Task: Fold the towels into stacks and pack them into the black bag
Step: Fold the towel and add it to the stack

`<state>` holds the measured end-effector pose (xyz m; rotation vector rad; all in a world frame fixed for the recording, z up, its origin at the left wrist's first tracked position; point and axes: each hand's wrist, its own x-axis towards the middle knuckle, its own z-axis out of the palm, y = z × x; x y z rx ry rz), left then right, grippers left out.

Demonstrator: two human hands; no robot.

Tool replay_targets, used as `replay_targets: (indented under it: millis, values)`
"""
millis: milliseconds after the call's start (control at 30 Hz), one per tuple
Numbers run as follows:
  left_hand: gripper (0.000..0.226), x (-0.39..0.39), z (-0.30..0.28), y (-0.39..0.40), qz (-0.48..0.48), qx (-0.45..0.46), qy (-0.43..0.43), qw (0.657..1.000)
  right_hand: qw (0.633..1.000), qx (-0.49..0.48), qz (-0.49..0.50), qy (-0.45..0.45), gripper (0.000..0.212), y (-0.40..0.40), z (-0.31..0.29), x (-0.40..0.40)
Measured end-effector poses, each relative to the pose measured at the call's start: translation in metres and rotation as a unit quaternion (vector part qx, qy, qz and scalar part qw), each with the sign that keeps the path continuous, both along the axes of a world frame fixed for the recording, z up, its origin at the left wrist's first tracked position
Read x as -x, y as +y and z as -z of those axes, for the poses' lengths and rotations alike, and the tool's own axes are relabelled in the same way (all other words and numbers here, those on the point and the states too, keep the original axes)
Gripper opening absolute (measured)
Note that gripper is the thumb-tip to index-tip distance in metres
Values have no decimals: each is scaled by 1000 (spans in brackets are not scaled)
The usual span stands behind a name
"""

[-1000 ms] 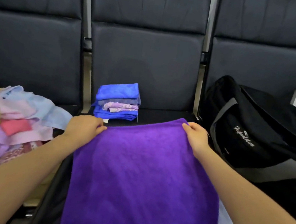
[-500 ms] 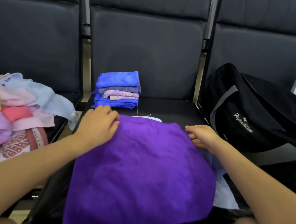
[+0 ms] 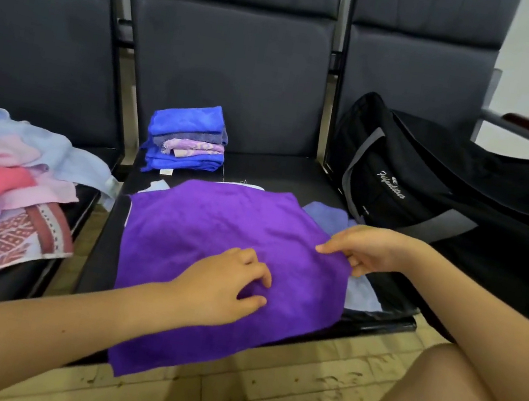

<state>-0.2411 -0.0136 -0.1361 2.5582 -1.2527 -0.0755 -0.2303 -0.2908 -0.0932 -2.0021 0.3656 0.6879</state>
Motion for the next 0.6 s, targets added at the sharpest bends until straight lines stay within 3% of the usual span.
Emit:
replay_targets:
  millis: [167,267,400,500,600]
  values:
    - [49,5,8,8,21,11,-39,999,992,73,31,-97,36,-3,2,16]
    - [49,9,9,11,26,15,-66,997,973,157,26,-169,23,-2,3,21]
    - [48,9,6,19,23,9,-55,998,902,322,-17,-289,21,5,4,26]
    - [39,9,-2,30,25,38,-46,998,874,285,-66,-389,26,23,4,33]
    - [30,10,-11,41,30,56,-38,997,858,213,-231,-407,25,52,7,52]
